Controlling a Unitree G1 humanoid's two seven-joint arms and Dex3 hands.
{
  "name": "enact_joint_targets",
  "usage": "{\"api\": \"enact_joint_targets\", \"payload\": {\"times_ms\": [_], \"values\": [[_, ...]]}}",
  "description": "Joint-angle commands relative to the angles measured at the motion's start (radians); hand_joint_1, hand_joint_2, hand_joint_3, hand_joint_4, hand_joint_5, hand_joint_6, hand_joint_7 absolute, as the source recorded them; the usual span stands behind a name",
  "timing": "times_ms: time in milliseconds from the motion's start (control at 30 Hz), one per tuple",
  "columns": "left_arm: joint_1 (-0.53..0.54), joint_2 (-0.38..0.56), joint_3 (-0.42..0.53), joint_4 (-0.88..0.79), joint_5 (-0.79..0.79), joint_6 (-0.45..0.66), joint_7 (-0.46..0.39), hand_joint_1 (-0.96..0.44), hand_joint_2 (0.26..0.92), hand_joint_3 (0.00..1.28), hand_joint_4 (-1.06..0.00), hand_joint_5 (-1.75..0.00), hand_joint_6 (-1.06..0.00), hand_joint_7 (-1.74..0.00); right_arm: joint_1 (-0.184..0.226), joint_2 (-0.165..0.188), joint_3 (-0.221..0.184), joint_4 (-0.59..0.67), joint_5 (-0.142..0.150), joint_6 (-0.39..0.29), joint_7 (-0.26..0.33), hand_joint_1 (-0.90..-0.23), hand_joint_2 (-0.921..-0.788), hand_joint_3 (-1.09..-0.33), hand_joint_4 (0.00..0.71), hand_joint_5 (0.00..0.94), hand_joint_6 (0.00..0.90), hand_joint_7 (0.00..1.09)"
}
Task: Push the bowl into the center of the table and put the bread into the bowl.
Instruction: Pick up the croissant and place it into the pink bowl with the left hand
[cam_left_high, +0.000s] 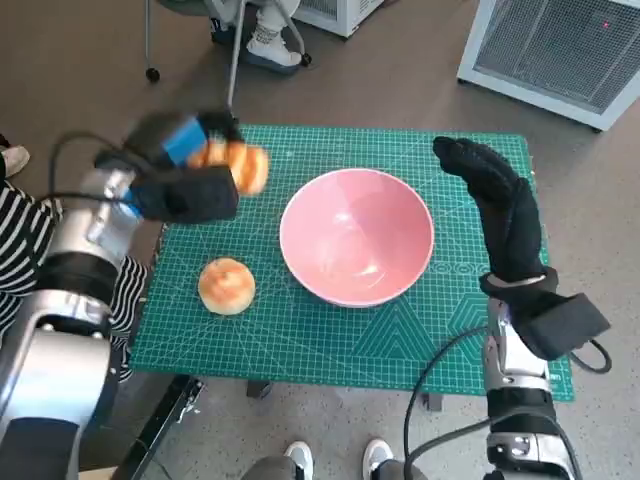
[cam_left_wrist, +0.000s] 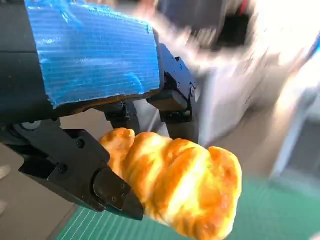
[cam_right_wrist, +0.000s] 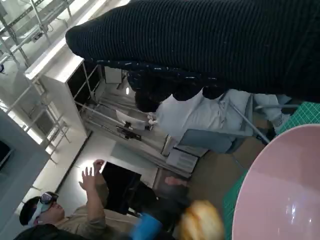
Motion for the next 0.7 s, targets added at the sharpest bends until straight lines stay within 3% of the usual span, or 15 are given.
{"api": "enact_joint_targets", "payload": {"times_ms": [33, 400, 700], "values": [[0.009, -0.023, 0.021, -0.108, -0.033, -0.087, 0.024, 0.00, 0.920, 0.08, -0.67, -1.19, -0.62, -1.17, 0.024, 0.007, -0.001, 0.012, 0.014, 0.015, 0.012, -0.776, -0.921, -0.769, 0.168, 0.000, -0.001, 0.54], [0.080, -0.079, 0.004, -0.318, -0.062, -0.200, -0.101, 0.00, 0.920, 0.06, -0.66, -1.17, -0.67, -1.15, 0.035, 0.013, 0.002, 0.006, 0.018, 0.014, 0.012, -0.778, -0.921, -0.775, 0.163, 0.000, -0.001, 0.53], [0.078, -0.179, -0.056, -0.220, -0.029, -0.288, -0.126, 0.00, 0.920, 0.09, -0.64, -1.23, -0.63, -1.15, 0.046, 0.012, -0.001, -0.008, 0.024, 0.023, 0.012, -0.782, -0.921, -0.774, 0.164, 0.001, -0.001, 0.54]]}}
